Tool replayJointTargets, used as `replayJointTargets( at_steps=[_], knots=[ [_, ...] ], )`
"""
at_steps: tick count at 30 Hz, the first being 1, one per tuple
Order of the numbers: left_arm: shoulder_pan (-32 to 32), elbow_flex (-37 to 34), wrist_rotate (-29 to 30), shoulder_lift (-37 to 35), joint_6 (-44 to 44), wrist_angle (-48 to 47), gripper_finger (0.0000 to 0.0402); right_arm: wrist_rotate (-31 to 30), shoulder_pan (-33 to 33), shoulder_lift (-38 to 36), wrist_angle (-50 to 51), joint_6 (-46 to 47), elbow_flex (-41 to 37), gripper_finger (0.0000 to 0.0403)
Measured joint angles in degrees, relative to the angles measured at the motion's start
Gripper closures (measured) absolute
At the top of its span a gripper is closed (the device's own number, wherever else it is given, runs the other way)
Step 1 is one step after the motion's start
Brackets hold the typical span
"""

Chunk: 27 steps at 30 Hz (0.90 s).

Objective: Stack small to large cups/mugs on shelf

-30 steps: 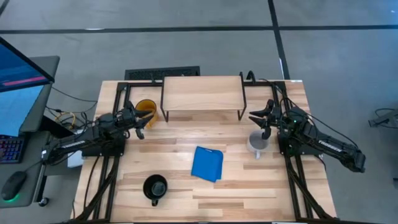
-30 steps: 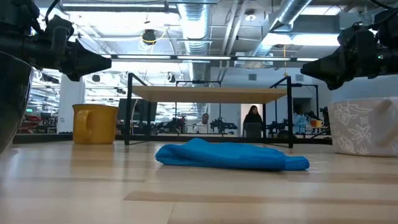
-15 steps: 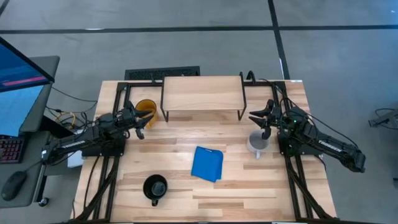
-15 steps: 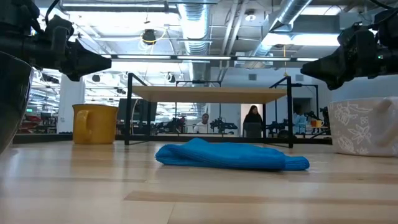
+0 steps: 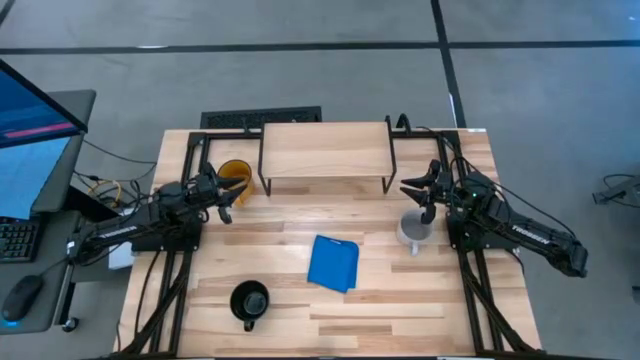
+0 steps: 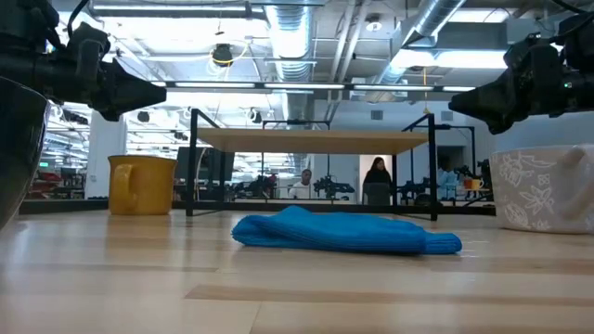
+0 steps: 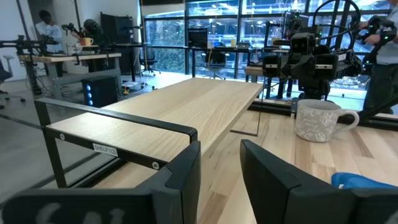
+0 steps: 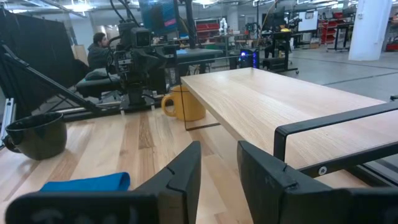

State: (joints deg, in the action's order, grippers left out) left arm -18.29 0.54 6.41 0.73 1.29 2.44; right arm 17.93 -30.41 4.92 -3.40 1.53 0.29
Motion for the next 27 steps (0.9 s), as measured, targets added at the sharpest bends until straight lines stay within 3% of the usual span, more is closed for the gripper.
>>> replayJointTargets(
  at_steps=[27],
  knots=[
    [-0.04, -0.02, 2.65, 0.0, -0.35, 0.44, 0.0297, -0.01, 0.0, 0.01, 0.0, 0.01, -0.01, 0.0276]
  ],
)
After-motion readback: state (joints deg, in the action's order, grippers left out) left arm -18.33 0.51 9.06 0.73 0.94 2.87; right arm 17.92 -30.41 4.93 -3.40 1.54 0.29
